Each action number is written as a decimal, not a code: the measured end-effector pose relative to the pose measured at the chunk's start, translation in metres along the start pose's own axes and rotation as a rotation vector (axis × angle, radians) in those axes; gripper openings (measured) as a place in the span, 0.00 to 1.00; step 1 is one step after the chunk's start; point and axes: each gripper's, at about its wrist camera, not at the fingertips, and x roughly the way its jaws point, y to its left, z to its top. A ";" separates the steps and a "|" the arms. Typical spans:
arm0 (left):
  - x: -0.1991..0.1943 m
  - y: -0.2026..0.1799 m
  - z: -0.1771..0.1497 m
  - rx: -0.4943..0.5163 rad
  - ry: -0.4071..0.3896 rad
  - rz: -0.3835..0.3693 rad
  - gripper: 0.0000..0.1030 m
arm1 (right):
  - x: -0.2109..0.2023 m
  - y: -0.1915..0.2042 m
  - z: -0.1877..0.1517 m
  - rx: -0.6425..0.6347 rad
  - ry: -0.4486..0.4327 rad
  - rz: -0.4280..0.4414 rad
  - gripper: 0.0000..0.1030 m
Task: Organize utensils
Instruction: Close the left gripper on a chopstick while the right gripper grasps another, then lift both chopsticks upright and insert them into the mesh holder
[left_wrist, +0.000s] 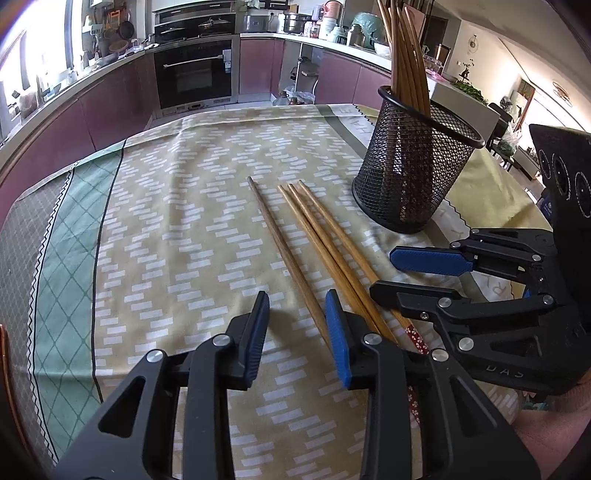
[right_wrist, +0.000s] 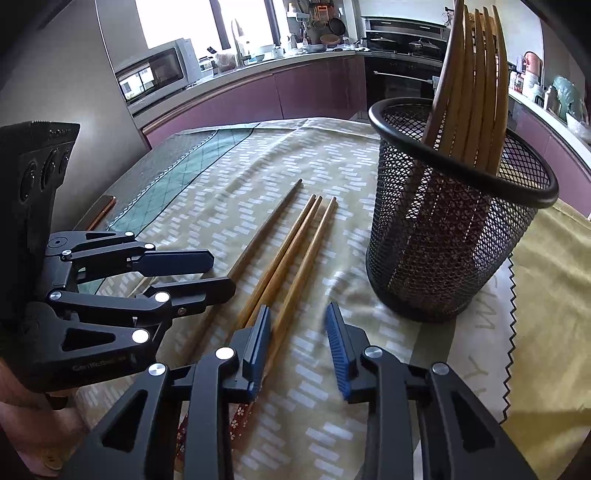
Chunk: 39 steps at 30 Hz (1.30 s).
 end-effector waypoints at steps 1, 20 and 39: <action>0.001 0.000 0.001 0.000 0.001 0.001 0.30 | 0.001 0.001 0.001 -0.003 0.000 -0.006 0.25; 0.019 0.001 0.018 -0.030 -0.009 0.048 0.17 | 0.011 -0.008 0.010 0.034 -0.017 -0.010 0.10; -0.005 0.003 0.010 -0.093 -0.048 0.012 0.08 | -0.013 -0.025 0.003 0.108 -0.061 0.084 0.06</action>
